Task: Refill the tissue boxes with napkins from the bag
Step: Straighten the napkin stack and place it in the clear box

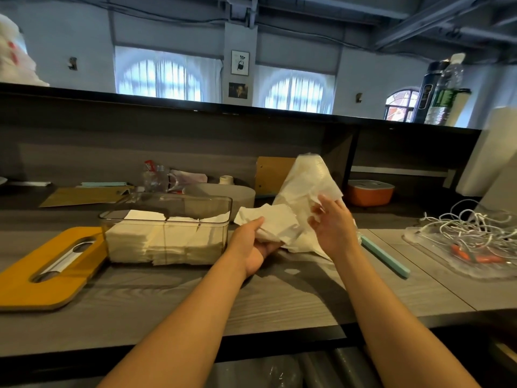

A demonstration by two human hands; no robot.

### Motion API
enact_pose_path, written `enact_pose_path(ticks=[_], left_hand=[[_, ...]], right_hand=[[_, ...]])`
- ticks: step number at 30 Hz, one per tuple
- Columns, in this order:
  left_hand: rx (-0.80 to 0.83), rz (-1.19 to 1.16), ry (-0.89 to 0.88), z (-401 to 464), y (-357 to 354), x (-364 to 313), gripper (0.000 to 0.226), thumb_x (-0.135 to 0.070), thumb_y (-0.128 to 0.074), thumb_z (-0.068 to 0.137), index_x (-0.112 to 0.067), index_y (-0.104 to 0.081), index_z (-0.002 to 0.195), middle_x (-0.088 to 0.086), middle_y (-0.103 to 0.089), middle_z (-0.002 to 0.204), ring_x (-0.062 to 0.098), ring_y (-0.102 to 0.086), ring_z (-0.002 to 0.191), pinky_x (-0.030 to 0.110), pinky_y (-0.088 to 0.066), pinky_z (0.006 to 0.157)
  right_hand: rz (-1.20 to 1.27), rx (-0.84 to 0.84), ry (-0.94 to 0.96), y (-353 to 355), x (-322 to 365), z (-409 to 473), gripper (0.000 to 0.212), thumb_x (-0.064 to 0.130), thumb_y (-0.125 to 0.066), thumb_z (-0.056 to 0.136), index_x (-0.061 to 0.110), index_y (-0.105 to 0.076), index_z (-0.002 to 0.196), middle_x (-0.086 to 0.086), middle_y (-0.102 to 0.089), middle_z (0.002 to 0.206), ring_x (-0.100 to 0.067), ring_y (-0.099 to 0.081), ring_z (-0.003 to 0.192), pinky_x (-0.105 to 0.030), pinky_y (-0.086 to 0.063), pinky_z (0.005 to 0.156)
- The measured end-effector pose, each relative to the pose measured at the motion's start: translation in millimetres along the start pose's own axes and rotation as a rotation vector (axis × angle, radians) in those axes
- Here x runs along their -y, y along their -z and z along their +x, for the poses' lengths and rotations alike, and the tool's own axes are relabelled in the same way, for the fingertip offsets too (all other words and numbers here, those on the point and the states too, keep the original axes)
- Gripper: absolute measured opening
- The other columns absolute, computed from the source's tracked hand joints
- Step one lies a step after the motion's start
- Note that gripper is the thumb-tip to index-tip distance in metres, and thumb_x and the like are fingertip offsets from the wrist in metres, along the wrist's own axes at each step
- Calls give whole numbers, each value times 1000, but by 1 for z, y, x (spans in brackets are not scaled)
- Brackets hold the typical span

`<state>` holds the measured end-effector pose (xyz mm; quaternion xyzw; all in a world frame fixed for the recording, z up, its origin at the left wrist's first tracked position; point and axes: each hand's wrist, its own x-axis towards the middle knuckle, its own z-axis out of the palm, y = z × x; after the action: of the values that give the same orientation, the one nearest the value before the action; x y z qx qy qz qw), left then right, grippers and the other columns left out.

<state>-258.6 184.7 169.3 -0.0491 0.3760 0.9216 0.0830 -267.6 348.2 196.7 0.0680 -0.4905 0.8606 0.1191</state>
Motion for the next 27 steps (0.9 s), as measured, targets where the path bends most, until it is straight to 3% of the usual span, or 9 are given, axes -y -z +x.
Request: enact_pose_path(ticks=[4,8,12,16,18,22,27], left_hand=[[26,-41,10,-4,3,-1,14,-16,-55,99,-9,-54,111,21,-62,110,40,-62,100,54,-53,83],[49,-67,16,-5,2,-1,36,-32,-56,97,-11,-56,126,22,-63,123,43,-60,112,60,-52,86],[103,-65,29,1,2,3,45,-47,-48,98,-15,-57,128,19,-64,126,42,-59,116,62,-50,92],[108,-53,29,4,-2,3,41,-51,-41,100,-18,-61,115,18,-68,115,40,-61,110,63,-49,92],[138,-38,58,6,0,3,46,-54,-40,100,-17,-62,116,20,-67,119,41,-59,116,65,-44,99],[151,-25,50,12,6,5,51,-55,-43,97,-15,-63,122,21,-69,120,42,-60,117,64,-45,100],[153,9,63,8,2,7,42,-48,-51,96,-15,-63,119,19,-69,117,38,-62,111,57,-52,91]], right_hand=[[-54,186,-8,-9,-2,-9,4,13,-64,84,16,-62,86,-6,-59,103,-22,-56,99,-36,-52,72],[-76,142,3,-12,1,-2,16,7,-63,90,17,-59,103,-7,-60,111,-25,-58,108,-37,-54,81],[-176,234,-105,-16,20,13,51,19,-73,75,10,-56,122,-15,-54,119,-27,-54,104,-24,-52,59],[-472,435,-196,-19,35,22,25,8,-71,76,11,-65,100,-10,-58,107,-27,-54,101,-32,-53,80],[-500,472,-192,-15,31,24,18,-1,-64,82,11,-67,95,-8,-63,100,-24,-57,93,-27,-55,72],[-419,431,-157,-4,14,25,30,-7,-59,88,18,-65,104,-6,-59,98,-19,-57,87,-22,-51,67],[-717,400,-20,3,2,25,27,2,-63,91,24,-67,107,2,-63,110,-15,-61,100,-26,-50,82]])
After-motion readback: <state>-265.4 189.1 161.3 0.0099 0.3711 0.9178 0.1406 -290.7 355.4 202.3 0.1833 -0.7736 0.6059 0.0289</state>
